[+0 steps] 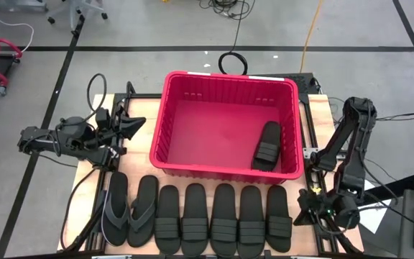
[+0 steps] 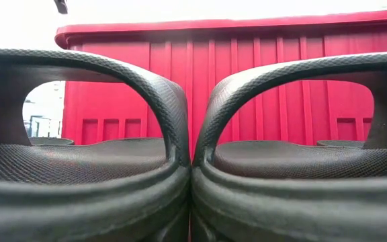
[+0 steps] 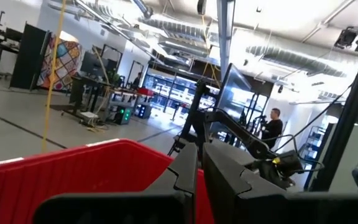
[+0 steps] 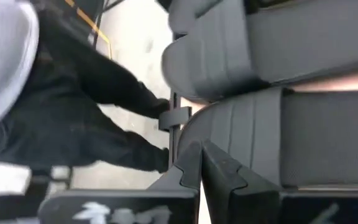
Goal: Pick and place slides into bin
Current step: Put the black slide into the bin
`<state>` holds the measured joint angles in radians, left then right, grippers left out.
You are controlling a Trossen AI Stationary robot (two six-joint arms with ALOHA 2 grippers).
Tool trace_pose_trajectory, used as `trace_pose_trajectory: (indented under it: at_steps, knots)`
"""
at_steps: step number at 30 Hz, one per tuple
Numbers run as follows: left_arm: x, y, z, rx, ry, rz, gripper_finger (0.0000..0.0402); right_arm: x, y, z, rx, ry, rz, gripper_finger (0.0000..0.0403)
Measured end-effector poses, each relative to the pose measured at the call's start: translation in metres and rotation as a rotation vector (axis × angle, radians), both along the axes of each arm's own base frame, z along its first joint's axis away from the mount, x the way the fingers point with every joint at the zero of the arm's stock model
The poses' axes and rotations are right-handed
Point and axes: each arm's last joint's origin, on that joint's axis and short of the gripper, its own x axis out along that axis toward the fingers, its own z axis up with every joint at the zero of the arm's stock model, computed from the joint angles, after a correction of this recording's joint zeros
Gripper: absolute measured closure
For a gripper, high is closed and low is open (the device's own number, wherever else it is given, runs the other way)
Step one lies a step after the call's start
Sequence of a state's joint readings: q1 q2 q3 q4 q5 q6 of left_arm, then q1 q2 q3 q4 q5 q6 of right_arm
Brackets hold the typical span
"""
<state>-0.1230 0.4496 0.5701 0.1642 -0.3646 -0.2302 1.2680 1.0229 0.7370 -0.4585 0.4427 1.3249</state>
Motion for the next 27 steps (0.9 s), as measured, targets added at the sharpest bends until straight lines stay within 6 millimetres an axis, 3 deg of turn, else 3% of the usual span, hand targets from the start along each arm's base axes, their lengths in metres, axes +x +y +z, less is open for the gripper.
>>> trace_pose_trajectory:
  at_steps: [6,14,21,27]
  knots:
    - [0.001,0.0,-0.004,0.002,0.042,-0.001,0.0376,-0.001,-0.01,-0.016,0.064,0.062,-0.063,0.0367]
    - [0.002,0.0,-0.005,-0.001,0.056,-0.003,0.0376,0.0,-0.017,-0.047,0.144,0.166,-0.03,0.0262]
    - [0.002,0.0,-0.006,-0.003,0.057,-0.003,0.0376,0.004,-0.025,-0.059,0.091,0.156,-0.069,0.0181]
    - [0.002,0.0,-0.006,-0.003,0.058,-0.001,0.0376,0.009,-0.033,-0.07,0.02,0.119,-0.067,0.0153]
